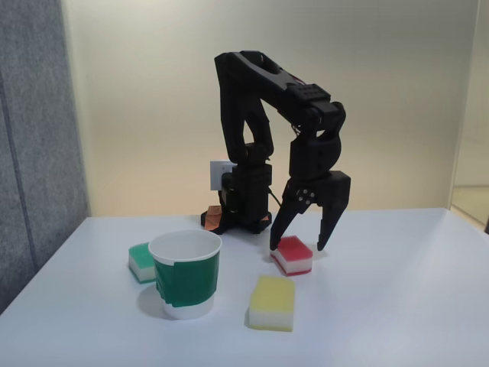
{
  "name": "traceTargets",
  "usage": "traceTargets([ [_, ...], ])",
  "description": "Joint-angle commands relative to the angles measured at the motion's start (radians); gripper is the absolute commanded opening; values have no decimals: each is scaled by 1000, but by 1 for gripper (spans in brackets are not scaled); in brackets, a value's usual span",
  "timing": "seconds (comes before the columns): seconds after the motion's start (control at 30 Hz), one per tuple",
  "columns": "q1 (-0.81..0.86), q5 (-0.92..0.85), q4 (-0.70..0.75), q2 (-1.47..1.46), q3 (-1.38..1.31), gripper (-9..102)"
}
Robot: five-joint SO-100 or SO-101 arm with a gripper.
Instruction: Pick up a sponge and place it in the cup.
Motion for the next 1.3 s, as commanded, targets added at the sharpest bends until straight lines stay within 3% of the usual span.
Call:
traceTargets([
  [0.0,0,-11,9,11,21,31],
  [0.07,2,-6,8,18,40,26],
  [0.1,15,-8,25,34,58,9],
  [0.17,21,-5,40,48,63,0],
  [0.37,26,58,60,112,78,0],
  [0.63,114,331,202,387,17,0],
  [0.9,359,360,259,549,-150,0],
  [1.27,707,342,247,405,-442,0],
])
